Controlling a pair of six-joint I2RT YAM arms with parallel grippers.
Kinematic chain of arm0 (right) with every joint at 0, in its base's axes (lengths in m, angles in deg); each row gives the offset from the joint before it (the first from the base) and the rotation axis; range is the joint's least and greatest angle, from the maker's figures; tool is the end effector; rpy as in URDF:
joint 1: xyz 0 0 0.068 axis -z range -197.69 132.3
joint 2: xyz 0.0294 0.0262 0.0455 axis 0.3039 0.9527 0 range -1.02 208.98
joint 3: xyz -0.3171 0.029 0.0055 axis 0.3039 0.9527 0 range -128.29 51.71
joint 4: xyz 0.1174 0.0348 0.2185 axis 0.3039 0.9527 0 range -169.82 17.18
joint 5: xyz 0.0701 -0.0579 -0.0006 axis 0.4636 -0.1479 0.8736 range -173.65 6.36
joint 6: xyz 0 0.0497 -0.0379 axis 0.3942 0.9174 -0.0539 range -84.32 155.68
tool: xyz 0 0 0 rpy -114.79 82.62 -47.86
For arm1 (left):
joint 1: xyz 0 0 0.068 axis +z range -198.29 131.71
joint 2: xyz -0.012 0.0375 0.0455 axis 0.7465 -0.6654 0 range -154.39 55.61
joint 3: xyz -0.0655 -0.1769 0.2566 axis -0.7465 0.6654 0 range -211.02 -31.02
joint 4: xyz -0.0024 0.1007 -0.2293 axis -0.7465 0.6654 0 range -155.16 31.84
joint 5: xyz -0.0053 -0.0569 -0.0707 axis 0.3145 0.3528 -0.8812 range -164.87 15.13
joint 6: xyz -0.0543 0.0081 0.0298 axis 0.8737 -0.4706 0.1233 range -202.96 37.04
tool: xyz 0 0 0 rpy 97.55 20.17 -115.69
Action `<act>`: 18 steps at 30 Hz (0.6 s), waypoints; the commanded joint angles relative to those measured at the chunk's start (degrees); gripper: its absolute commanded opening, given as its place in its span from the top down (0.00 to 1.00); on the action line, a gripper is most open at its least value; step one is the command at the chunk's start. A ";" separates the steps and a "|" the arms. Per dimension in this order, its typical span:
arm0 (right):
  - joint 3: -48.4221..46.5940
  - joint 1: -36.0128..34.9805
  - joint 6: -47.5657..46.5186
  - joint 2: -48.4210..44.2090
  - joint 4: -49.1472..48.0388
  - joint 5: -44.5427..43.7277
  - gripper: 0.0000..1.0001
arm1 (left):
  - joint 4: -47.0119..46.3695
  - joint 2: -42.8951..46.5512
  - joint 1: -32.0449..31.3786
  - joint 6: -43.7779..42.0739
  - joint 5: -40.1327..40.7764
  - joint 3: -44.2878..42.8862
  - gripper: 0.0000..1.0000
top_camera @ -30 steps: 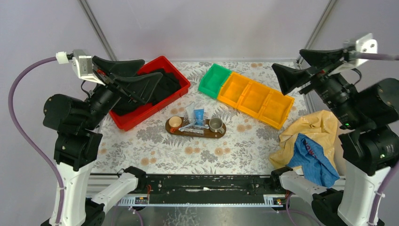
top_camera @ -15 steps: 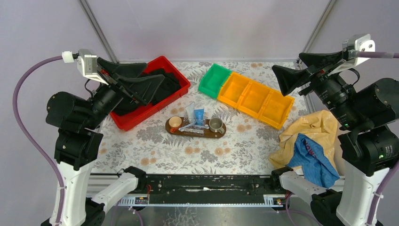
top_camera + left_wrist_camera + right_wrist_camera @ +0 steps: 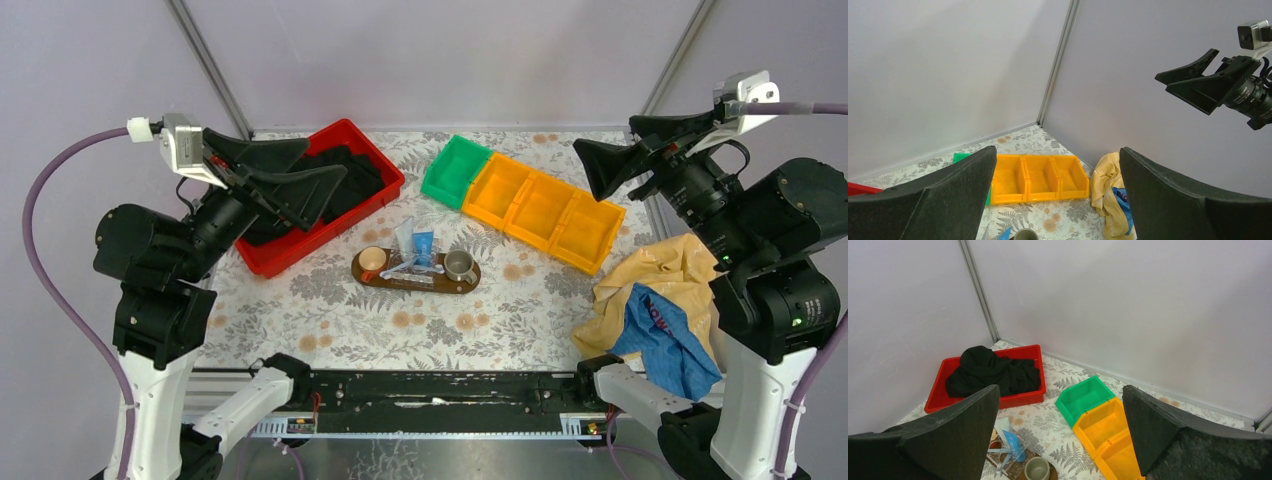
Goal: Prepare toiletry sets of a toothbrush and toothpaste on the tray
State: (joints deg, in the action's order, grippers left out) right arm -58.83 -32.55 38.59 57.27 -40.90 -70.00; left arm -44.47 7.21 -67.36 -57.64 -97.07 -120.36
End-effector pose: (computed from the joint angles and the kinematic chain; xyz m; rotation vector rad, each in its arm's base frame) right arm 0.0637 0.0287 0.6270 -0.3414 1.3132 0.4207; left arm 0.0519 -0.0370 0.5851 0.2828 1.2655 -0.9031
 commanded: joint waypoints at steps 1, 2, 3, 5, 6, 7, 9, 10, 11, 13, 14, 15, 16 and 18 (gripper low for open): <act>0.24 0.50 0.85 -0.19 -1.95 0.94 0.01 | 0.14 0.24 0.37 -0.80 -0.42 0.72 0.00; 0.24 0.52 0.84 -0.25 -1.95 0.94 0.01 | 0.14 0.35 0.35 -0.86 -0.45 0.64 0.00; 0.16 0.53 0.86 -0.25 -2.00 0.94 0.01 | 0.14 0.39 0.32 -0.88 -0.40 0.66 0.00; 0.14 0.53 0.99 -0.34 -1.96 0.85 0.01 | 0.14 0.26 0.31 -0.84 -0.62 0.51 0.00; 0.05 0.65 0.99 -0.31 -1.96 0.85 0.01 | 0.14 0.30 0.39 -0.73 -0.75 0.49 0.00; 0.11 0.77 1.05 -0.43 -1.92 0.92 0.01 | 0.14 0.27 0.31 -0.78 -0.79 0.33 0.00; 0.21 0.87 1.10 -0.56 -1.87 1.10 0.01 | 0.14 0.27 0.35 -0.73 -0.87 0.28 0.00; 0.21 1.01 1.05 -0.61 -1.91 1.20 0.01 | 0.14 0.33 0.35 -0.73 -0.91 0.29 0.00; 0.31 1.12 1.05 -0.58 -1.91 1.20 0.01 | 0.14 0.35 0.35 -0.77 -0.90 0.26 0.00; 0.33 1.19 0.99 -0.61 -2.00 1.25 0.01 | 0.14 0.46 0.33 -0.73 -0.90 0.28 0.00; 0.33 1.26 1.10 -0.62 -2.00 1.41 0.01 | 0.14 0.54 0.35 -0.64 -0.98 0.30 0.00; 0.28 1.37 1.12 -0.63 -2.00 1.45 0.01 | 0.14 0.57 0.33 -0.70 -1.09 0.19 0.00; 0.32 1.47 1.08 -0.63 -2.00 1.51 0.01 | 0.14 0.53 0.35 -0.71 -1.17 0.21 0.00; 0.26 1.58 1.17 -0.56 -2.08 1.71 0.01 | 0.14 0.56 0.35 -0.71 -1.18 0.16 0.00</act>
State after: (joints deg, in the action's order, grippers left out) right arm -58.43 -31.52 39.01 56.89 -40.90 -69.23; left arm -44.38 7.25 -67.36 -57.82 -97.20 -119.92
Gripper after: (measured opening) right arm 0.992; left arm 0.998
